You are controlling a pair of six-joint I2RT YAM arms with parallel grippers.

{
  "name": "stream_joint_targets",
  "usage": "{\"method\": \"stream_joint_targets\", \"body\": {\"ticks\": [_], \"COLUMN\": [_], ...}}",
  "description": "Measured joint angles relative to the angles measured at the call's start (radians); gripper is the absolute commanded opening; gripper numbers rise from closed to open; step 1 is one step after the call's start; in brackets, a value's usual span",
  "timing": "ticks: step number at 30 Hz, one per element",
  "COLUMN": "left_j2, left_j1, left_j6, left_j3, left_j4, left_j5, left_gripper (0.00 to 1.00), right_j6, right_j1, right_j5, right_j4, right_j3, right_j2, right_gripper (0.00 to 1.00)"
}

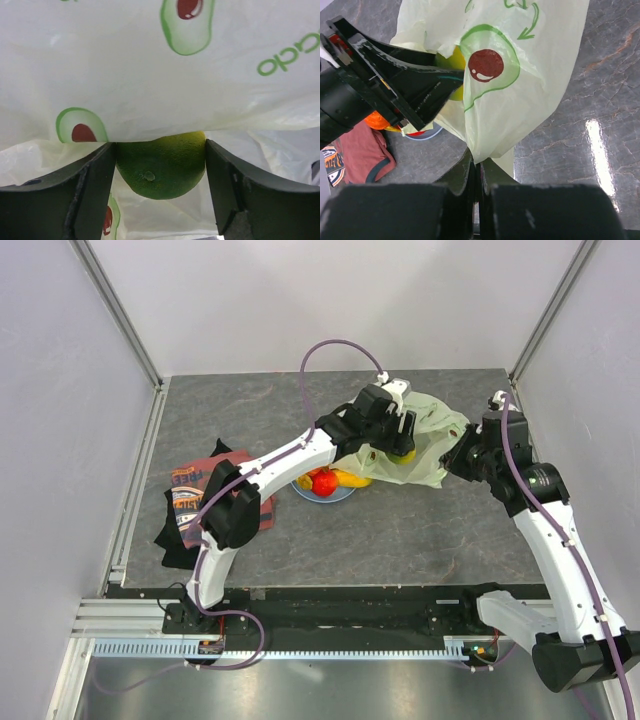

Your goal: Place the fruits into the plastic bag

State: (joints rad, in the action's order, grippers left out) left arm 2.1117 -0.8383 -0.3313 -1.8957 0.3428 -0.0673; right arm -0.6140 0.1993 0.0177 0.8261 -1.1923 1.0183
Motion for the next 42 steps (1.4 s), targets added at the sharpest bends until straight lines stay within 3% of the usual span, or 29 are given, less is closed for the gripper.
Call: {"method": "stream_joint_targets", "body": {"ticks": [15,23,29,35,38,42], "left_j2": [0.013,-0.108,-0.389,-0.659,-0.684,-0.669], "left_j1": [0.000,0.007,0.073,0.254,0.310,0.292], "left_j6": [-0.005,0.028,0.035,0.045,0.056,0.100], "left_j3": [0.001,0.048,0.191,0.451,0.544,0.621], "left_j4": [-0.066,-0.115,-0.128,-0.110,-0.043,0.045], "left_j5": [-0.145,-0.204,-0.177,-0.149,-0.108,-0.062], "left_gripper": [0.86,0.87,0.88,0.89,0.89,0.89], "right_j6": [-0.019,-0.027,-0.026,-0.026,-0.027,-0.027], "right_j1": [0.000,-0.003,-0.052,-0.063,-0.065,-0.067], "right_j5": [0.031,0.156,0.215,0.223,0.220,0.216], "right_j4": [-0.010,-0.010,-0.013,-0.043,-0.064,-0.077], "right_j3": [0.003,-0.001,-0.010,-0.011,-0.011,-0.011], "right_j2": [0.013,0.036,0.072,0.098,0.098,0.098], "right_gripper": [0.05,0.05,0.05,0.06,0.06,0.06]}}
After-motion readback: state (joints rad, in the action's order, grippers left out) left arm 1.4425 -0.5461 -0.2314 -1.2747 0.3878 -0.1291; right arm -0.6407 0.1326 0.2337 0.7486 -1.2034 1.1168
